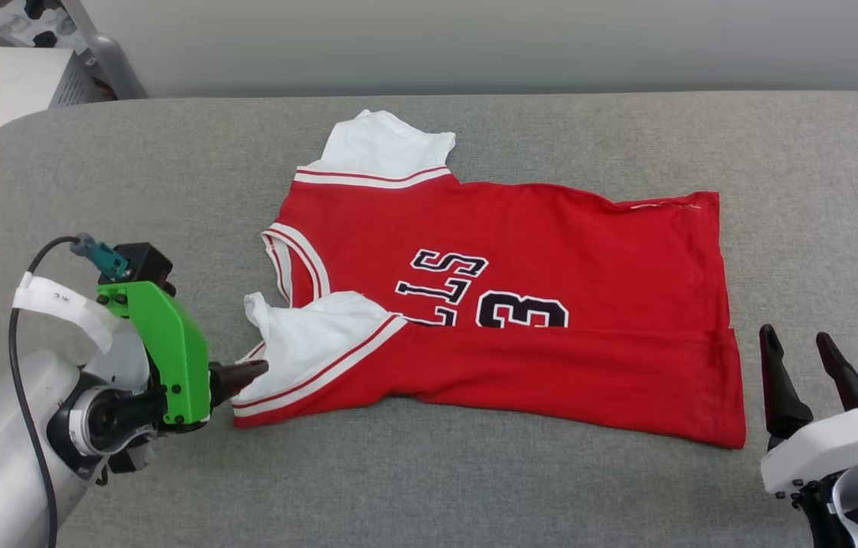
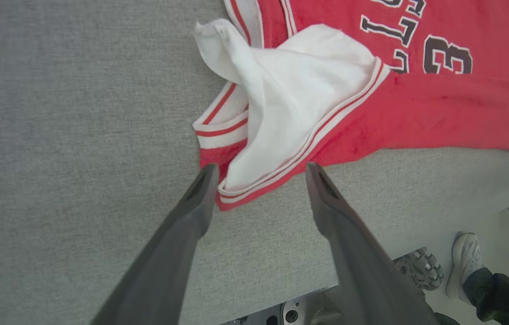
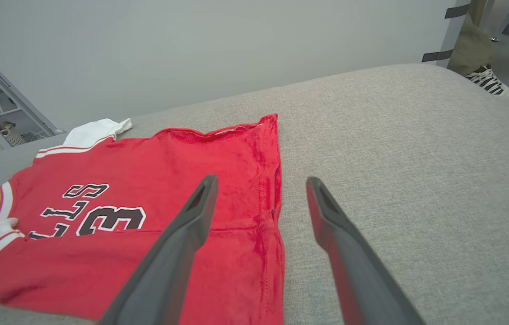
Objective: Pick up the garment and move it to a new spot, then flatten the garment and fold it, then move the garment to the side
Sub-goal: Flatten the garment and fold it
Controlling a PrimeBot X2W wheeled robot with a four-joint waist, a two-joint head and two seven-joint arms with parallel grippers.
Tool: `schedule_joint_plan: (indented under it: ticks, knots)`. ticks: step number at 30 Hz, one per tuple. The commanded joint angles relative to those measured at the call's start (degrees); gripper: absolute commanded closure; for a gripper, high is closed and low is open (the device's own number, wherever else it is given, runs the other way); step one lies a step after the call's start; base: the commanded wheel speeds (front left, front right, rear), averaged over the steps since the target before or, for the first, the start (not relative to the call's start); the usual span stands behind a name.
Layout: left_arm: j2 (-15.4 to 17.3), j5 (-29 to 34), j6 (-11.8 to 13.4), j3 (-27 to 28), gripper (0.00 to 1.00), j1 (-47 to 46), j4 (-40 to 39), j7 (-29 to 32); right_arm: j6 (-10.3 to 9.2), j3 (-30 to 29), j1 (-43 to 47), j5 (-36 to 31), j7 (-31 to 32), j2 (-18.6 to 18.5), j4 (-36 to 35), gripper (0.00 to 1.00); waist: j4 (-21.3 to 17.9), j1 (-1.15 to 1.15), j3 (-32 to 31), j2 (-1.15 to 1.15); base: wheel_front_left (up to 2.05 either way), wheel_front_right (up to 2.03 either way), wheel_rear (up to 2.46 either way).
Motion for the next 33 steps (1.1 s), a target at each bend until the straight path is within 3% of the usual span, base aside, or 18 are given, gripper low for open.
schedule_joint_plan:
  ticks: [1,10,21,22,23,24,33]
  knots:
    - [-0.1,-0.2,0.7,-0.2,0.00,1.1,0.0,-0.2,-0.04,0.1,-0.5,0.2,0.1,0.1,-0.2,0.00,-0.9,0.00,1.1,0.00,0.00,0.00,0.00]
    - [-4.3,0.7,1.2,-0.3,0.00,2.7,4.3,-5.3,-0.04,0.0,-1.5,0.8,0.0,0.1,0.3,0.00,-1.7,0.00,4.3,0.00,0.00,0.00,0.00]
    - [-9.9,2.4,-1.8,-3.5,0.00,2.2,11.8,-6.4,-0.04,-1.2,-2.0,1.1,1.3,0.2,-0.3,0.00,-0.9,0.00,6.0,0.00,0.00,0.00,0.00]
    - [-10.3,2.5,-2.2,-3.6,0.40,2.0,12.5,-6.3,-0.04,-1.3,-2.1,1.3,1.4,0.2,-0.3,0.00,-0.8,0.00,6.0,0.00,0.00,0.00,0.00]
    - [-10.6,2.6,-2.3,-3.7,0.74,1.8,13.0,-6.5,-0.04,-1.4,-2.1,1.3,1.6,0.2,-0.3,0.00,-0.8,0.00,5.9,0.00,0.00,0.00,0.00]
    - [-10.9,2.9,-2.5,-3.8,1.00,1.5,13.6,-6.7,-0.04,-1.5,-2.3,1.6,1.7,0.2,-0.3,0.00,-0.7,0.00,5.9,0.00,0.00,0.00,0.00]
    - [-10.9,5.8,-3.7,-4.7,1.00,-0.4,13.6,-8.8,-0.04,-3.2,-2.2,2.8,4.7,0.2,-0.1,0.00,-0.3,0.00,4.4,0.00,0.00,0.00,0.00]
